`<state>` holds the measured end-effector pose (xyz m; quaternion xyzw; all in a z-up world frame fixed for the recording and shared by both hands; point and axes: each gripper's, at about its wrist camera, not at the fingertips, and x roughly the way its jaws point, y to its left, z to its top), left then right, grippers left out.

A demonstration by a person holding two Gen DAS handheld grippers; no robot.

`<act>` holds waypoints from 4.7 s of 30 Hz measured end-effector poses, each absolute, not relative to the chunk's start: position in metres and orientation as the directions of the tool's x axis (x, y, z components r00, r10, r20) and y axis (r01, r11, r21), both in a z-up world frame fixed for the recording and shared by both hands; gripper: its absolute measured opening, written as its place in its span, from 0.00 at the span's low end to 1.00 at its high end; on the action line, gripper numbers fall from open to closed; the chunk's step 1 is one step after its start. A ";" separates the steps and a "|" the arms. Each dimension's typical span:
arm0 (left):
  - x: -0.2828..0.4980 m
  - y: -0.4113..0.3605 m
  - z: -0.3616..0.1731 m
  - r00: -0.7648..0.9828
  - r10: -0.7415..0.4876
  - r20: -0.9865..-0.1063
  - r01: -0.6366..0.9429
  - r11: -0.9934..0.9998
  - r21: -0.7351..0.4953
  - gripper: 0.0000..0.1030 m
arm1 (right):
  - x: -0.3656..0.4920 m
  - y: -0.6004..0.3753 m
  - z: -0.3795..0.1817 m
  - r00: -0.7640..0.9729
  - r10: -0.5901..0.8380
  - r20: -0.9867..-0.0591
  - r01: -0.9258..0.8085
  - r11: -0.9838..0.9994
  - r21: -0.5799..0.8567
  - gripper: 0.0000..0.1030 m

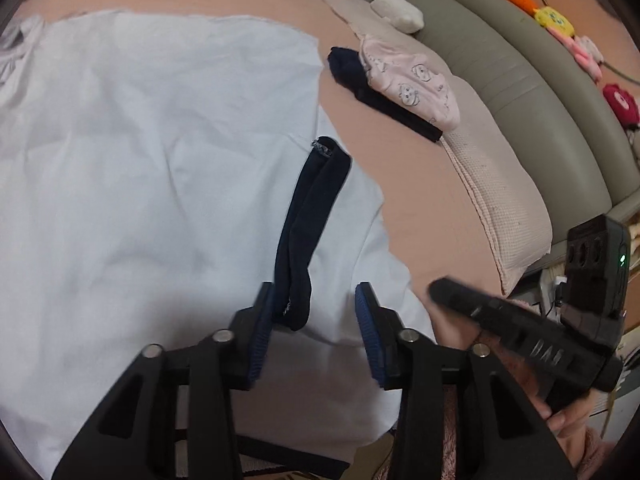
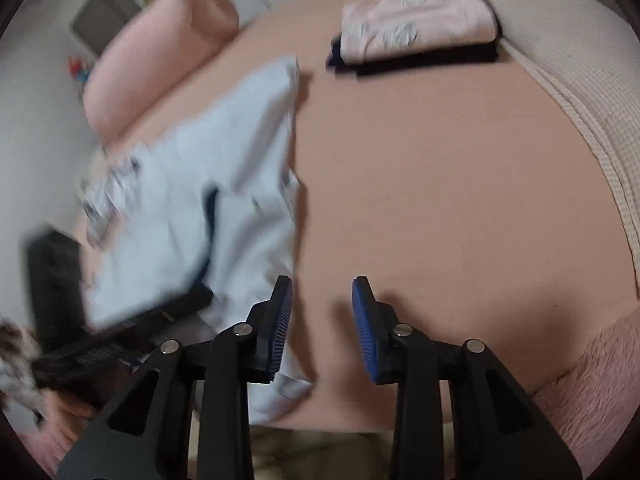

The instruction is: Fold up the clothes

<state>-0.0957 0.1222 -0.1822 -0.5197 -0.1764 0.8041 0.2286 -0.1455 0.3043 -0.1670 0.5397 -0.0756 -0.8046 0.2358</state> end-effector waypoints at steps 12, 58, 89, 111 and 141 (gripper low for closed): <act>-0.102 0.088 -0.162 -0.469 0.368 -0.803 -0.122 -0.927 -0.354 0.07 | -0.132 0.287 -0.171 -0.277 -0.448 -0.850 0.333 -0.875 0.353 0.33; -0.107 0.090 -0.161 -0.379 0.427 -0.821 -0.200 -0.904 -0.378 0.23 | -0.147 0.276 -0.152 -0.305 -0.294 -0.906 0.388 -0.907 0.164 0.32; -0.362 -0.191 -0.188 -0.424 0.463 -0.779 0.272 -0.755 -0.597 0.60 | -0.415 0.172 -0.153 -0.193 -0.309 -0.931 0.285 -0.926 0.248 0.35; -0.185 -0.121 -0.143 -0.298 0.274 -0.914 -0.133 -0.961 -0.244 0.10 | -0.283 0.155 -0.135 -0.100 -0.258 -0.961 0.687 -0.717 0.121 0.08; -0.161 -0.131 -0.125 -0.346 0.177 -0.921 -0.001 -0.982 -0.188 0.40 | -0.252 0.163 -0.108 -0.318 -0.092 -0.944 0.586 -0.801 -0.120 0.26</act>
